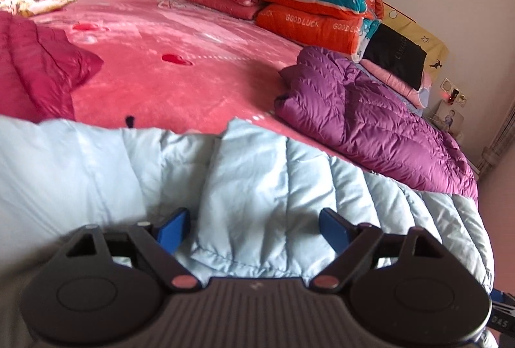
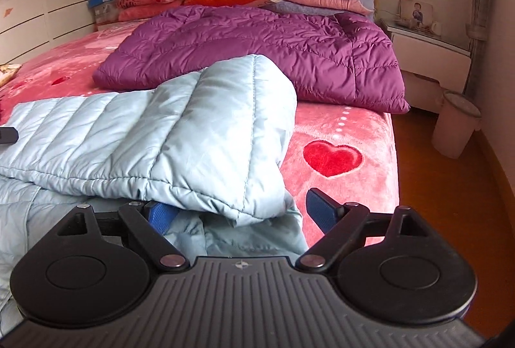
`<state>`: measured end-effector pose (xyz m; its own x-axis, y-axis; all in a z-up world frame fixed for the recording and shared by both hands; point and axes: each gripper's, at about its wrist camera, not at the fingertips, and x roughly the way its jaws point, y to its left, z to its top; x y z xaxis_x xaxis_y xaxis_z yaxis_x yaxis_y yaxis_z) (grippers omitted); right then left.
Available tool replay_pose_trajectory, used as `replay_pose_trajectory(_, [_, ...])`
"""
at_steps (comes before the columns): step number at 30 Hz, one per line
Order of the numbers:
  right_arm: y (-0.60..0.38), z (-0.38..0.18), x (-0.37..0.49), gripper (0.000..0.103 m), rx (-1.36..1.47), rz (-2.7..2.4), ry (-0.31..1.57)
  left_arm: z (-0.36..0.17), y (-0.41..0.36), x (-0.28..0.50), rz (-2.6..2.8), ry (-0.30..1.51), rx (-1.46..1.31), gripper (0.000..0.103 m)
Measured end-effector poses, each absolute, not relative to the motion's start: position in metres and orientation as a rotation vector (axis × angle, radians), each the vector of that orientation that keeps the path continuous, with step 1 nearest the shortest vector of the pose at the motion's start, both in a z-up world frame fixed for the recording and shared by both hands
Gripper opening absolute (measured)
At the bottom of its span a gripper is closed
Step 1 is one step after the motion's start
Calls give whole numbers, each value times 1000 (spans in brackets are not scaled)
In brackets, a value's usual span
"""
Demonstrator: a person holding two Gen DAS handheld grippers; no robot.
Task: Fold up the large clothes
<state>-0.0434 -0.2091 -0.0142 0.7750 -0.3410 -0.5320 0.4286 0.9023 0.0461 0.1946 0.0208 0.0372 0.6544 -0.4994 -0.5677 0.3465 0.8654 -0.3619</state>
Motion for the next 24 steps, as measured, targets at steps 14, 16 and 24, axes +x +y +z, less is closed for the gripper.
replay_pose_trajectory(14, [-241, -16, -15, 103, 220, -550, 489, 42, 38, 188, -423, 706, -369, 2])
replay_pose_trajectory(16, [-245, -17, -15, 103, 228, -563, 495, 46, 40, 183, -420, 691, -376, 1])
replay_pose_trajectory(24, [-235, -15, -16, 103, 152, -565, 483, 49, 48, 167, -418, 669, -377, 1])
